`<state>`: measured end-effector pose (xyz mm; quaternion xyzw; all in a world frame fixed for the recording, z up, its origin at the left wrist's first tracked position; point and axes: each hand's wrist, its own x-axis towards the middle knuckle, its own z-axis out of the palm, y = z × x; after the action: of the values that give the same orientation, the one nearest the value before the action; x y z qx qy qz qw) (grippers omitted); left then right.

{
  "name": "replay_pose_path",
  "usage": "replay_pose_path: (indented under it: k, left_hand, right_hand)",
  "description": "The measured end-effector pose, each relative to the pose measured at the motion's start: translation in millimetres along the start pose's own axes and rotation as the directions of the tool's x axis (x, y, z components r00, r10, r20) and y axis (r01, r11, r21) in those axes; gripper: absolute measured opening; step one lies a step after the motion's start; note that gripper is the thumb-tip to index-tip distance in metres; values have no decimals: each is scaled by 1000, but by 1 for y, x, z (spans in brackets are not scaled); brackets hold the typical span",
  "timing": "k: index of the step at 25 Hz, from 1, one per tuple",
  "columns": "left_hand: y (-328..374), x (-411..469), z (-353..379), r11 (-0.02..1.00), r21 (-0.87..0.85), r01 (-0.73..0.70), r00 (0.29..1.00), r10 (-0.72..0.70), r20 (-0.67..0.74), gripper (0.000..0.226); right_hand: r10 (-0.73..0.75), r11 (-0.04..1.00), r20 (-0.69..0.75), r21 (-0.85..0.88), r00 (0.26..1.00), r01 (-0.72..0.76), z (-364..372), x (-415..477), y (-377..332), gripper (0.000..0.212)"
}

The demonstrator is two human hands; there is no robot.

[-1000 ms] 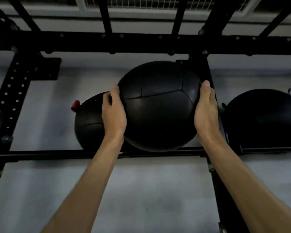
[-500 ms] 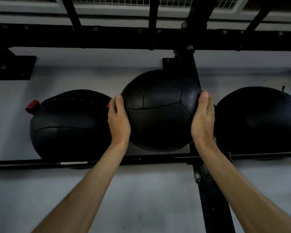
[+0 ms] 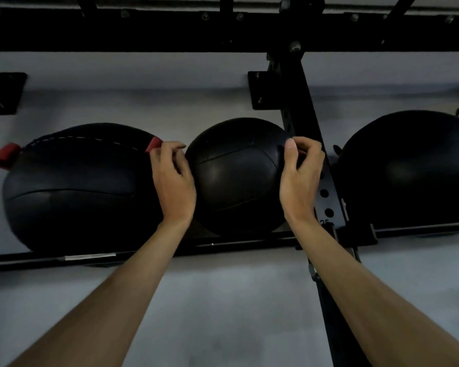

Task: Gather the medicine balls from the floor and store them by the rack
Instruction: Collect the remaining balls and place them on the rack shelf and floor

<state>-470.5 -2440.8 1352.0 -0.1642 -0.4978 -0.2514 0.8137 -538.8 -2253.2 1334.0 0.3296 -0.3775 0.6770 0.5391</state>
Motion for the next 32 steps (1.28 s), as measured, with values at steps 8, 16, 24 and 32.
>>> replay_pose_path:
  k: [8, 16, 24, 32]
  left_hand:
    - [8, -33, 6, 985, 157, 74, 830, -149, 538, 61]
    - [-23, -60, -3, 957, 286, 49, 774, -217, 595, 54]
    - [12, -102, -50, 933, 356, -46, 837, -159, 524, 33]
    - [54, -292, -156, 921, 388, 8, 605, -314, 732, 27]
  right_hand:
    - [97, 979, 259, -198, 961, -45, -4, -13, 36, 53]
    - [121, 895, 435, -436, 892, 91, -13, -46, 53, 56]
    - [126, 931, 384, -364, 915, 25, -51, -85, 16, 29]
    - [339, 905, 536, -410, 773, -112, -179, -297, 14, 22]
